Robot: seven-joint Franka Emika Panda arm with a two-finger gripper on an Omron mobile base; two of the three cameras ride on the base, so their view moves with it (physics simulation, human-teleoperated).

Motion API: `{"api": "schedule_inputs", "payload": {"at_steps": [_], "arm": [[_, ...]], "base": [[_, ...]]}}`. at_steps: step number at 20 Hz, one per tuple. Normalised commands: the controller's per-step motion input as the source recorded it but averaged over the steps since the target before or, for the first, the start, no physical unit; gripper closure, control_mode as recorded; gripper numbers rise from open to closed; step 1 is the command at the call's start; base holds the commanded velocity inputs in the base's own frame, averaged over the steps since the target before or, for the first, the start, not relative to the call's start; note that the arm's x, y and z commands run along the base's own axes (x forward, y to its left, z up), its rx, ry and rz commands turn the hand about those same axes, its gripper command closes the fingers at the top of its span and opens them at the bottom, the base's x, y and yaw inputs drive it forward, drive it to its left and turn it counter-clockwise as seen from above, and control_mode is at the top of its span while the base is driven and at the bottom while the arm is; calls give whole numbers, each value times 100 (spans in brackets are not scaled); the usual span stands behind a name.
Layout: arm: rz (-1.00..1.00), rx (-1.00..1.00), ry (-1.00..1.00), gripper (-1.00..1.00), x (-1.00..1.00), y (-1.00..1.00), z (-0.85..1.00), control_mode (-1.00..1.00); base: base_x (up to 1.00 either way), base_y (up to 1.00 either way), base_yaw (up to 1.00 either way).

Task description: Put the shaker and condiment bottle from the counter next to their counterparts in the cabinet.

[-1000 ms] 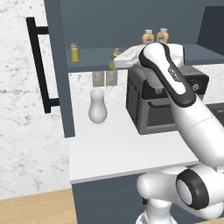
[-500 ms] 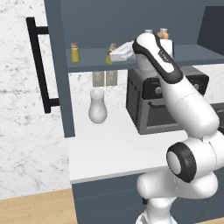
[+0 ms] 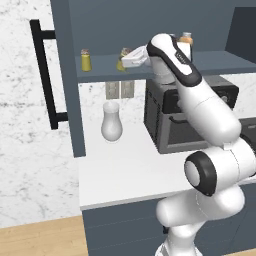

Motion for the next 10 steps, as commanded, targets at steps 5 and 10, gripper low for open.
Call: {"api": "schedule_inputs", "payload": {"at_steps": [5, 10], "arm": [[0, -2, 0, 100, 17, 35, 0, -100], [0, -4, 0, 100, 15, 30, 0, -100]], "base": [[0, 0, 0], [0, 0, 0]]}}
